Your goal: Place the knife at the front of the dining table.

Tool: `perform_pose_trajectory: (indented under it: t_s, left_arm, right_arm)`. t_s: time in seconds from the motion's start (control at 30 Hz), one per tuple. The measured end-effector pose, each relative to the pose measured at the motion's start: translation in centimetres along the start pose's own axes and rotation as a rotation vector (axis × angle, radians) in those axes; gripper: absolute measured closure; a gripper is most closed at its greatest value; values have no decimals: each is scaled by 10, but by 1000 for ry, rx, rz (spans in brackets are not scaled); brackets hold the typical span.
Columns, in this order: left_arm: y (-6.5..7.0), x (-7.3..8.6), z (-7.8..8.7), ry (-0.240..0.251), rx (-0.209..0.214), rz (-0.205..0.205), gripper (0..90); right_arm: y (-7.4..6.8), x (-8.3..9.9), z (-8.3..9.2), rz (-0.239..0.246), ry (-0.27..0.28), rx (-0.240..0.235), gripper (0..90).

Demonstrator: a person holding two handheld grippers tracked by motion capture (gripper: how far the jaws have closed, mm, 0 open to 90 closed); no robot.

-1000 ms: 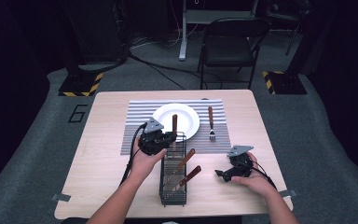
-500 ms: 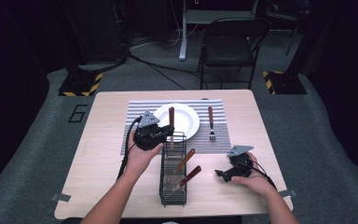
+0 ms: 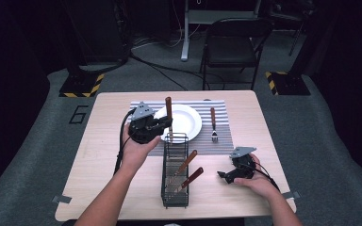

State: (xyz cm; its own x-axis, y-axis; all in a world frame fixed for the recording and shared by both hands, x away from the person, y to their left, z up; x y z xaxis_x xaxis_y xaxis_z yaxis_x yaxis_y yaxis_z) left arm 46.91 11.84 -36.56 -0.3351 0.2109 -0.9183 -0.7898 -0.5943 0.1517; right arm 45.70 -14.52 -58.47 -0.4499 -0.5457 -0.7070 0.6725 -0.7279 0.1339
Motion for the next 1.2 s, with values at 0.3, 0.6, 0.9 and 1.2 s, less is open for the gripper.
perform_pose_trajectory:
  t_s: [0.3, 0.6, 0.9, 1.2]
  left_arm:
    - [-4, -18, 16, 36, -23, -8, 797]
    - [-16, -29, 36, 72, -49, 5, 797]
    - [-32, -26, 47, 68, -90, 23, 797]
    - [-49, -17, 52, 53, -136, 46, 797]
  right_arm:
    - [0, 0, 0, 0, 0, 0, 0]
    - [0, 0, 0, 0, 1, 0, 0]
    - [0, 0, 0, 0, 0, 0, 0]
    - [0, 0, 0, 0, 0, 0, 0]
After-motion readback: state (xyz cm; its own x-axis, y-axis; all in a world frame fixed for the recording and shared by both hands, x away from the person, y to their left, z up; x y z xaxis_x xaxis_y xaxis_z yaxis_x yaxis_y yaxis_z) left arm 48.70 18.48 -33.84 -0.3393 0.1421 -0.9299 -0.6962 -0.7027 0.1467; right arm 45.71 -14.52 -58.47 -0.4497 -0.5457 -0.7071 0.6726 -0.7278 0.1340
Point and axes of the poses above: each handheld gripper's, and its own axes: z roughly backward along the jaws, x roughly out of its underside, y roughly to its right, the point moved 8 cm from there along -z, roughly forward along the jaws, and after that the axes turned 11 degrees about x, right-handed, at the moved point
